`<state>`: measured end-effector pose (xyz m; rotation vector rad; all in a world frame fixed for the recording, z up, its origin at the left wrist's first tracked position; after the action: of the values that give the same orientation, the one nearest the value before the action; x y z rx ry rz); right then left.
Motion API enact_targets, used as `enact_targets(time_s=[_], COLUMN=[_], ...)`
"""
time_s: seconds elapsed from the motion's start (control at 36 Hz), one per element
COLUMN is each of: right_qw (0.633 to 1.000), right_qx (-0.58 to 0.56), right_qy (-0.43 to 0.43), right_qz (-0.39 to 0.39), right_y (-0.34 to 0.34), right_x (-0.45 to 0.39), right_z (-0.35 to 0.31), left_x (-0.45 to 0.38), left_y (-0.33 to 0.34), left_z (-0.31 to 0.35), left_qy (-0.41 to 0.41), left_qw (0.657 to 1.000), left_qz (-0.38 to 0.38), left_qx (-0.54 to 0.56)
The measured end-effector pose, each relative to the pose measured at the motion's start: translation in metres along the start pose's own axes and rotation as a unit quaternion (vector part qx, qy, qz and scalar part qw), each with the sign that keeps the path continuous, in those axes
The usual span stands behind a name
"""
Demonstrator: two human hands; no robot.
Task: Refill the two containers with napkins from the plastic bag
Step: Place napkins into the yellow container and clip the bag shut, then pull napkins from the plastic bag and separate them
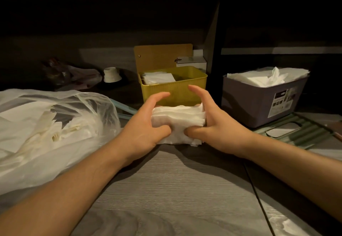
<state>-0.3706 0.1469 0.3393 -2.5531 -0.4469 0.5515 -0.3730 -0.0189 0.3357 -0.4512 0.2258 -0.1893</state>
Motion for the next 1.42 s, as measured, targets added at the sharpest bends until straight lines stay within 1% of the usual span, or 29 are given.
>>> enact_targets(time_s=[0.11, 0.19, 0.22, 0.25, 0.31, 0.36, 0.39, 0.44, 0.5, 0.58, 0.61, 0.75, 0.86, 1.0, 1.06, 1.11, 1.17, 1.22, 1.31, 1.36, 1.42], right_qw=[0.995, 0.99, 0.988, 0.984, 0.97, 0.948, 0.941, 0.933, 0.934, 0.952, 0.953, 0.934, 0.952, 0.964, 0.963, 0.961, 0.959, 0.961, 0.967, 0.968, 0.962], right_qx=[-0.095, -0.132, -0.149, -0.172, -0.241, -0.306, -0.321, -0.332, -0.321, -0.266, -0.265, -0.319, -0.257, -0.217, -0.217, -0.215, -0.19, -0.15, -0.08, 0.016, 0.124], right_qy=[0.028, 0.027, 0.026, 0.026, 0.04, 0.056, 0.06, 0.062, 0.063, 0.074, 0.079, 0.112, 0.109, 0.104, 0.1, 0.094, 0.096, 0.097, 0.121, 0.156, 0.183], right_qz=[0.01, -0.035, -0.04, -0.031, 0.015, 0.065, 0.085, 0.123, 0.144, 0.129, 0.124, 0.113, 0.124, 0.116, 0.121, 0.148, 0.185, 0.209, 0.211, 0.195, 0.159], right_y=[-0.004, -0.001, -0.001, -0.002, -0.006, -0.009, -0.009, -0.012, -0.013, -0.007, -0.004, 0.0, -0.004, -0.008, -0.015, -0.03, -0.05, -0.069, -0.087, -0.093, -0.092], right_x=[-0.003, -0.002, -0.002, -0.003, -0.004, -0.006, -0.006, -0.008, -0.008, -0.006, -0.005, -0.002, 0.001, -0.003, -0.009, -0.022, -0.045, -0.073, -0.114, -0.134, -0.146], right_z=[0.009, 0.004, 0.003, 0.003, 0.007, 0.011, 0.012, 0.01, 0.007, 0.004, 0.003, 0.004, -0.001, -0.014, -0.021, -0.027, -0.029, -0.032, -0.031, -0.026, -0.025], left_x=[0.0, 0.001, 0.001, 0.001, 0.0, 0.001, 0.001, 0.003, 0.005, 0.007, 0.007, 0.006, 0.007, 0.007, 0.006, 0.005, 0.004, 0.004, 0.004, 0.004, 0.004], left_y=[-0.001, -0.002, -0.002, -0.002, 0.0, 0.005, 0.008, 0.013, 0.016, 0.016, 0.015, 0.012, 0.015, 0.015, 0.015, 0.015, 0.014, 0.013, 0.013, 0.013, 0.012], left_z=[0.002, 0.003, 0.003, 0.004, 0.003, 0.003, 0.003, 0.005, 0.007, 0.009, 0.009, 0.006, 0.009, 0.008, 0.008, 0.009, 0.009, 0.008, 0.006, 0.005, 0.004], left_qy=[-0.005, -0.013, -0.016, -0.02, -0.028, -0.047, -0.06, -0.074, -0.083, -0.093, -0.094, -0.102, -0.098, -0.107, -0.109, -0.105, -0.101, -0.098, -0.096, -0.097, -0.097], left_qw=[1.0, 0.999, 0.997, 0.996, 0.993, 0.99, 0.988, 0.985, 0.979, 0.975, 0.975, 0.962, 0.96, 0.948, 0.945, 0.947, 0.952, 0.955, 0.959, 0.959, 0.958], left_qz=[0.005, 0.009, 0.009, 0.007, -0.002, -0.028, -0.046, -0.071, -0.077, -0.064, -0.056, -0.025, -0.041, -0.027, -0.021, -0.026, -0.029, -0.032, -0.043, -0.047, -0.049], left_qx=[0.012, 0.051, 0.069, 0.087, 0.114, 0.127, 0.131, 0.141, 0.17, 0.191, 0.195, 0.253, 0.26, 0.299, 0.306, 0.303, 0.289, 0.279, 0.263, 0.263, 0.265])
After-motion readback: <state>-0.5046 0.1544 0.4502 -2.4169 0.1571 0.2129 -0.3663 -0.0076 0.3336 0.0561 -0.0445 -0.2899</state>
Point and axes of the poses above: each hand's wrist, its own x-axis away from the middle knuckle, its own y-axis out of the palm, z = x × y, the point moved 6 cm from there along -x, towards the middle knuckle, and after that the axes turned 5 degrees about -y, right-handed, at the moved point
